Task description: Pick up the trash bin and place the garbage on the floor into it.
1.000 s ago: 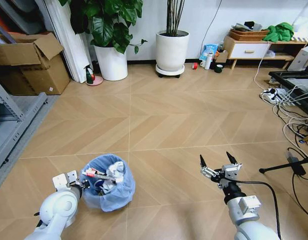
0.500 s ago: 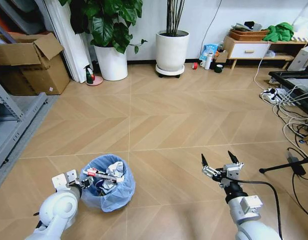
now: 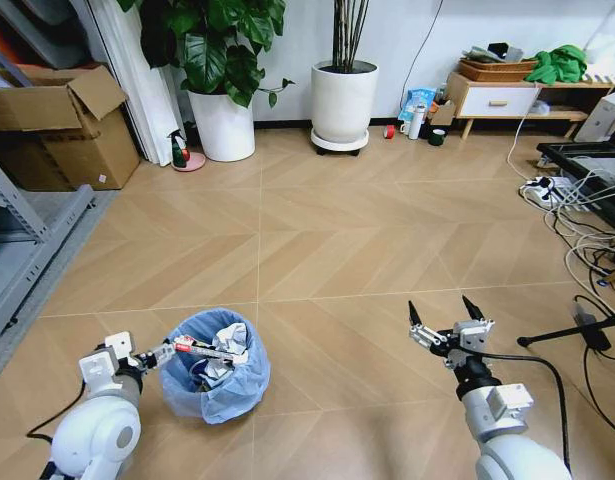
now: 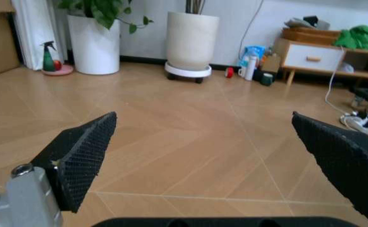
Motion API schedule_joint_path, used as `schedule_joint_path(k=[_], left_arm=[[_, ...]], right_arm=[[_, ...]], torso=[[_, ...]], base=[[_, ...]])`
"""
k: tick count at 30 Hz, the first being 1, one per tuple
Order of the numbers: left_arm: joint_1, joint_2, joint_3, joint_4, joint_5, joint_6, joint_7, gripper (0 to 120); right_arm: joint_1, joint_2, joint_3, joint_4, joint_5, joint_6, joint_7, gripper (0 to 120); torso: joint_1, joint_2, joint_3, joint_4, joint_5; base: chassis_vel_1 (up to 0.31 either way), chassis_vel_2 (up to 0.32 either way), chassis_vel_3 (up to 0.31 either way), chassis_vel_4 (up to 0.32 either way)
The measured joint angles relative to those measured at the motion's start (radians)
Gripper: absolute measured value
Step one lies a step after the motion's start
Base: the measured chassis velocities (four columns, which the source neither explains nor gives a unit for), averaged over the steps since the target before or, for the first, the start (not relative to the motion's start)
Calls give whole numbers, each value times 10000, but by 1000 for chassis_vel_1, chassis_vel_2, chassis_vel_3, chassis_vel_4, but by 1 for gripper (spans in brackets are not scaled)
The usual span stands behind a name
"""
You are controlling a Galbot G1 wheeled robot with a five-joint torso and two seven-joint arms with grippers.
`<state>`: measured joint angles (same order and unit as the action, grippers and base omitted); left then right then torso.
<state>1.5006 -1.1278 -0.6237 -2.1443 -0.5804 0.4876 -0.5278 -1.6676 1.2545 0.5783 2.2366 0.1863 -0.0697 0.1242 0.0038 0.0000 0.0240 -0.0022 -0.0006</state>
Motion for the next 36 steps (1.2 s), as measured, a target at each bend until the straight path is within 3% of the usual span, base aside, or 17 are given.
schedule_joint_path(k=[1,4,10,14,19,26,29,36], left_arm=[[0,0,0,0,0,0,0,114],[436,-436,-174,-432,1439,-1821,1336,115],[1261,-1265,-200,-982,3192,-3209,2882,112],[2247,-2119,29,-1486,4507,-4104,3852,102],[2939,-2537,168,-1774,4859,-4298,4216,101],[3928,-2695,427,-1860,4897,-5871,4580,100],[4079,-2680,500,-1857,4826,-6111,4601,100],[4038,-2597,467,-2049,4764,-5699,4382,100]], right_arm=[[0,0,0,0,0,0,0,100],[-101,-99,330,194,202,-318,-232,100],[-389,-139,593,443,259,-500,-544,100],[-554,18,748,745,262,-575,-644,100],[-674,195,891,1080,175,-489,-670,100],[-982,491,999,1762,-180,-235,-979,100],[-997,601,943,1765,-338,-163,-1006,100],[-1073,766,838,1767,-552,-55,-940,100]], torso=[[0,0,0,0,0],[0,0,0,0,1],[0,0,-1,0,2],[0,1,-1,-2,0],[-1,1,-1,1,2],[-1,1,-1,-1,1],[-1,1,-1,-1,-1],[-1,1,0,-1,-1]], base=[[0,0,0,0],[0,0,0,0],[0,0,0,0],[0,0,0,0],[0,0,0,0],[0,0,0,0],[0,0,0,0],[0,0,0,0]])
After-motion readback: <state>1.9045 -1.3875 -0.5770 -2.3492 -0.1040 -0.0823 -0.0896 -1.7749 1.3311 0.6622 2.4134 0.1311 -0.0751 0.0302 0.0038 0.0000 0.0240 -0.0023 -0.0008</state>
